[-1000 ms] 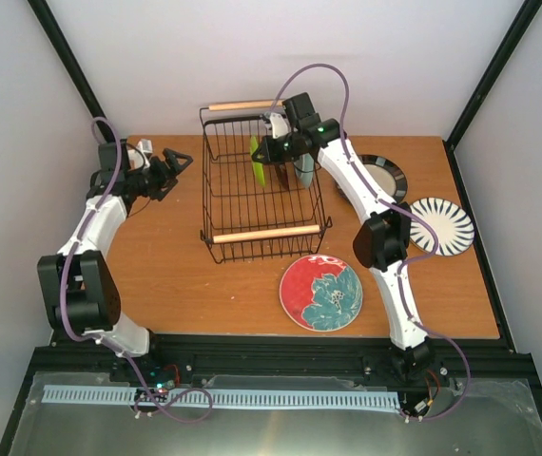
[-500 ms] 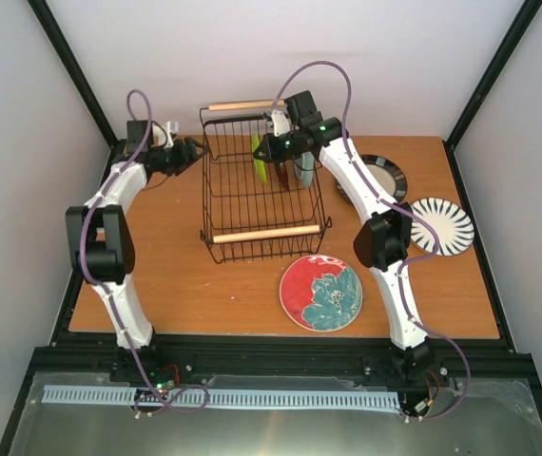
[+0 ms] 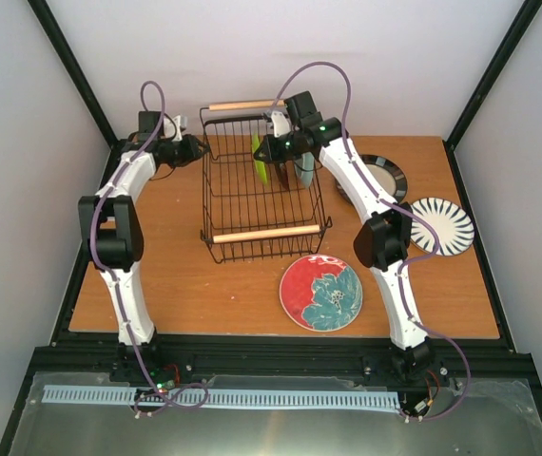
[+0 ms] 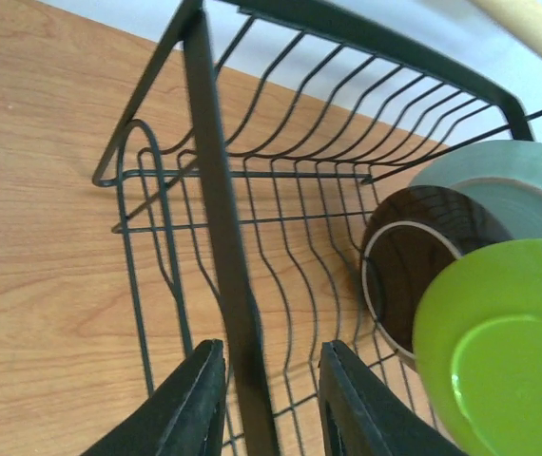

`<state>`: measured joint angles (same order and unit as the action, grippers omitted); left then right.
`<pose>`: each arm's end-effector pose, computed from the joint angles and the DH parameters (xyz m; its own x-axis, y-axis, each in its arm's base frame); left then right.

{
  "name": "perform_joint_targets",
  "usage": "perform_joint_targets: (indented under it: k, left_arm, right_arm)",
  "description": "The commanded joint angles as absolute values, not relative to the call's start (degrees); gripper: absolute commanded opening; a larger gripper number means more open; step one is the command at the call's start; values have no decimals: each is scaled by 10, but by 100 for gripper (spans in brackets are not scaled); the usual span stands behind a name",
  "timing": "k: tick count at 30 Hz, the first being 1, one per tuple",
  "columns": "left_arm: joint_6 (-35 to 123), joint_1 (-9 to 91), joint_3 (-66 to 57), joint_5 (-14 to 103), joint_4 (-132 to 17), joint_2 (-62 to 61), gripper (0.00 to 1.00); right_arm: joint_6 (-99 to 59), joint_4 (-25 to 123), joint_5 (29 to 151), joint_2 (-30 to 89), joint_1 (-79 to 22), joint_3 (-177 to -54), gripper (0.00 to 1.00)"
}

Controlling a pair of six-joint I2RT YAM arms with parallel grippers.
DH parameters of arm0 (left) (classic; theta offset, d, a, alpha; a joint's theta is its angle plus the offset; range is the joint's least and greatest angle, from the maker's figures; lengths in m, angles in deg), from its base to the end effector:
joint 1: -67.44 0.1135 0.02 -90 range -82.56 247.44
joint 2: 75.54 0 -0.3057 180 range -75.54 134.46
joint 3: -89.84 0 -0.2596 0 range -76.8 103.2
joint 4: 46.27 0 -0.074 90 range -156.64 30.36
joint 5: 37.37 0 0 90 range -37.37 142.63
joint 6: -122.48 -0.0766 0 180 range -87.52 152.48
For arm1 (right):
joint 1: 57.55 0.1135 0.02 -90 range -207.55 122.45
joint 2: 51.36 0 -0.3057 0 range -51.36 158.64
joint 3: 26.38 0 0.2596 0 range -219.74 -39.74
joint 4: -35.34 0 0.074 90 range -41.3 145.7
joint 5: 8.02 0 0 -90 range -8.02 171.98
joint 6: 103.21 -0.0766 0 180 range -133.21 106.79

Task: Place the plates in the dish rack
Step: Move the dish rack to the center of the board.

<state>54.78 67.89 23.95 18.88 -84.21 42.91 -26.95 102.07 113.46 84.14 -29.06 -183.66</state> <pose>0.5267 -0.0384 0.2700 -0.7759 -0.3216 -0.5427 0.1190 0.7702 -0.6266 0.4887 0.3107 0.3257 -0.7769 -0.1912 -0.5998 -0.5632 0.6369 0.5265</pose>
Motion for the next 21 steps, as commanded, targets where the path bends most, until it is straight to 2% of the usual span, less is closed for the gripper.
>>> perform_joint_targets:
  k: [1, 4, 5, 9, 14, 21]
  left_arm:
    - [543, 675, 288, 204, -867, 468, 30]
    - [533, 671, 326, 206, -890, 493, 31]
    - [534, 671, 329, 206, -891, 496, 27]
    - [544, 670, 322, 216, -888, 490, 2]
    - [566, 671, 265, 264, -869, 442, 1]
    - [627, 671, 115, 322, -818, 343, 1]
  right_arm:
    - [-256, 1020, 1133, 818, -290, -1830, 3]
    - [-256, 1021, 1133, 818, -290, -1828, 3]
    - [-256, 1021, 1133, 818, -290, -1829, 3]
    - [-254, 1023, 1135, 819, -290, -1827, 3]
    - [-250, 1022, 1136, 817, -290, -1827, 3]
    - [-242, 1022, 1147, 802, -287, -1822, 3]
